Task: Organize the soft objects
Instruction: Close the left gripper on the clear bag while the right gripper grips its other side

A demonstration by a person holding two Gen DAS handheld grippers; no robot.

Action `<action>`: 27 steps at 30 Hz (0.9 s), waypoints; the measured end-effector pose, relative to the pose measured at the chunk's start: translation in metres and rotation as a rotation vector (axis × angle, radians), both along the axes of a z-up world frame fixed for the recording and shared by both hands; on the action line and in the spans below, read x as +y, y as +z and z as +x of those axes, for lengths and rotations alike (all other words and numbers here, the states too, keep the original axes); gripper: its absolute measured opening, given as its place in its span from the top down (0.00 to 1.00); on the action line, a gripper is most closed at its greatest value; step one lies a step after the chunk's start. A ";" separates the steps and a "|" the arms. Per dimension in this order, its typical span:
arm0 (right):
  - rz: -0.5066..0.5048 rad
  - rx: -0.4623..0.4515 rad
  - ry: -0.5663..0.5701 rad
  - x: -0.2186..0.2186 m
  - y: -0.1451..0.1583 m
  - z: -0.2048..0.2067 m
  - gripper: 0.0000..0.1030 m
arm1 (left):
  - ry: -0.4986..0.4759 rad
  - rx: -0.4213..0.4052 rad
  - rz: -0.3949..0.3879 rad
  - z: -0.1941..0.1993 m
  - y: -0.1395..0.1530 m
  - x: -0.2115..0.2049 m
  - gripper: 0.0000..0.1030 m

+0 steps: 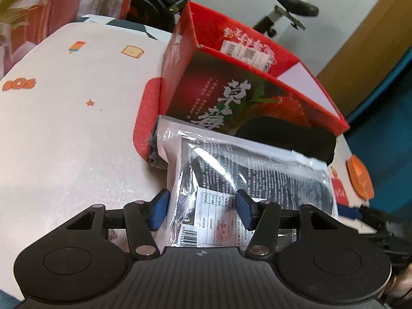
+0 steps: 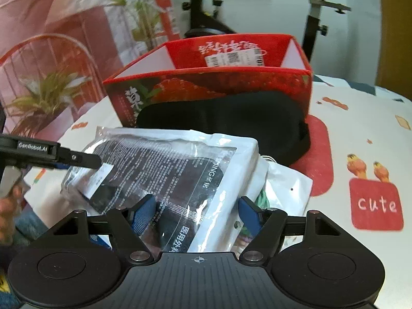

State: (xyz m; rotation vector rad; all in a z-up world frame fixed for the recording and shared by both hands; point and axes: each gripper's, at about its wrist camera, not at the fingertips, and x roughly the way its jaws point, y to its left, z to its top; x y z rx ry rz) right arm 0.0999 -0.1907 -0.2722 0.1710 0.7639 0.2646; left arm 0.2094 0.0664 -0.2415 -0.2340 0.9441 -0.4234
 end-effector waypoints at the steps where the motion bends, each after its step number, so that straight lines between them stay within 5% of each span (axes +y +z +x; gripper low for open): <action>1: -0.006 -0.005 0.015 -0.001 0.000 0.002 0.34 | -0.013 0.002 0.013 0.002 -0.001 -0.002 0.44; 10: -0.031 -0.017 0.062 0.002 0.001 0.004 0.37 | -0.010 0.033 0.016 0.010 -0.007 -0.005 0.43; 14: -0.039 -0.028 0.053 0.004 0.002 0.004 0.44 | 0.058 0.053 -0.043 0.002 -0.005 0.001 0.43; 27: -0.065 -0.128 0.049 0.004 0.031 -0.009 0.52 | 0.062 -0.105 -0.034 -0.022 0.039 -0.004 0.43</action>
